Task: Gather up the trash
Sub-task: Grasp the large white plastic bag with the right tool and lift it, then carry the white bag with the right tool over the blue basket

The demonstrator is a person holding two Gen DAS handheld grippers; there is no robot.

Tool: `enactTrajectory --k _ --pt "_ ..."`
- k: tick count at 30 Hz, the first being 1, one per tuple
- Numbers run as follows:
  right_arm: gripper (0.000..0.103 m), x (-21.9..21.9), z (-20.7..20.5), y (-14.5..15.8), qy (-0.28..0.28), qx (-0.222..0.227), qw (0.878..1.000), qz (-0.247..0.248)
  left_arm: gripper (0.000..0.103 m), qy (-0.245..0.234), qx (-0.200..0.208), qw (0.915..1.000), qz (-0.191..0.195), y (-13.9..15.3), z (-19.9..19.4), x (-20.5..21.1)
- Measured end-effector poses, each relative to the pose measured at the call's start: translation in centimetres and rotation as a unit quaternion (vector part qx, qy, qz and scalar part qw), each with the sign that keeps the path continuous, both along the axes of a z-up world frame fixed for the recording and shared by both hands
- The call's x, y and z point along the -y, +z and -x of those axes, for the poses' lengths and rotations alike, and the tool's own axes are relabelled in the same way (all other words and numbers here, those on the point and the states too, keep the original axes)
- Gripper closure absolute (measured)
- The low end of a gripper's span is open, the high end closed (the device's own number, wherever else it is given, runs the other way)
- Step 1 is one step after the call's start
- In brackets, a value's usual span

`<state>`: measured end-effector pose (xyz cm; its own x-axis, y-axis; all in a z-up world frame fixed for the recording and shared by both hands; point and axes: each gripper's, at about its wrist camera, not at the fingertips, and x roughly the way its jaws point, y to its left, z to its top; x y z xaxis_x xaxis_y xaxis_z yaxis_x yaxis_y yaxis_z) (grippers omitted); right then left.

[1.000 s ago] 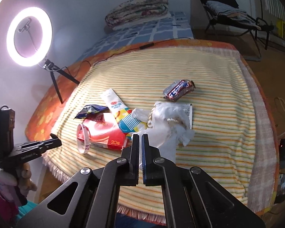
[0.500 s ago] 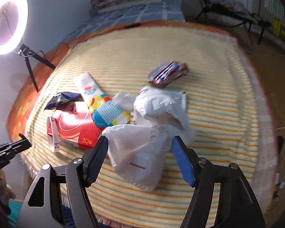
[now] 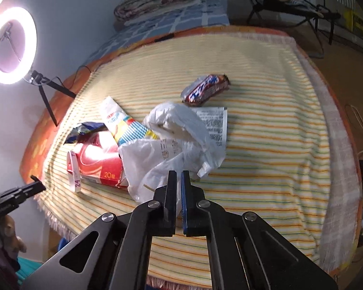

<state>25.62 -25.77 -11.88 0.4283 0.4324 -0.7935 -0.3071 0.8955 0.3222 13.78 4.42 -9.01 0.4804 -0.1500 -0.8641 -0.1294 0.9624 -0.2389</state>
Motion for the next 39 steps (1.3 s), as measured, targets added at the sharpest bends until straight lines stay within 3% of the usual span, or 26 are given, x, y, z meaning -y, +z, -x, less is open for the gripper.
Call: enactTrajectory --k 3,5,6,7,9,12,14,22,24,28,39 --pt "0.101 0.5 -0.1 0.4 -0.019 0.006 1.0 -0.007 0.1 0.002 -0.002 1.0 0.0 -0.1 0.3 0.0" --pt "0.083 0.5 -0.8 0.5 -0.033 -0.013 0.999 0.005 0.1 0.003 -0.005 1.0 -0.001 -0.4 0.2 -0.1" --pt "0.059 0.3 -1.2 0.5 -0.034 -0.019 0.999 0.004 0.1 0.004 -0.006 1.0 -0.001 -0.4 0.2 -0.1" --pt "0.041 0.2 -1.6 1.0 -0.037 -0.01 0.999 -0.001 0.1 0.004 -0.006 1.0 -0.001 -0.5 0.2 -0.1" --pt "0.038 0.0 -2.0 1.9 -0.05 0.014 0.999 0.001 0.1 0.004 -0.006 1.0 -0.001 -0.5 0.1 -0.1" --pt "0.028 -0.3 -3.5 1.9 -0.062 0.0 0.998 -0.018 0.1 0.004 -0.007 1.0 -0.001 -0.6 -0.2 -0.1" --pt "0.028 -0.7 -4.9 1.3 -0.066 -0.027 0.997 -0.042 0.1 0.003 -0.007 1.0 -0.001 -0.6 -0.3 -0.1" --pt "0.03 -1.8 -7.2 -1.9 -0.073 -0.082 0.992 -0.056 0.1 0.003 -0.008 1.0 0.001 -0.7 -0.6 -0.3" --pt "0.042 -1.5 -7.0 -1.8 -0.074 -0.078 0.992 -0.06 0.1 0.002 -0.007 1.0 0.001 -0.7 -0.6 -0.3" --pt "0.052 -0.3 -6.4 -1.3 -0.081 -0.068 0.992 -0.07 0.1 0.0 -0.003 1.0 0.001 -0.5 -0.4 -0.2" --pt "0.053 2.3 -2.8 3.5 -0.078 -0.001 0.995 -0.069 0.1 0.005 0.007 1.0 0.004 0.7 1.8 0.0"
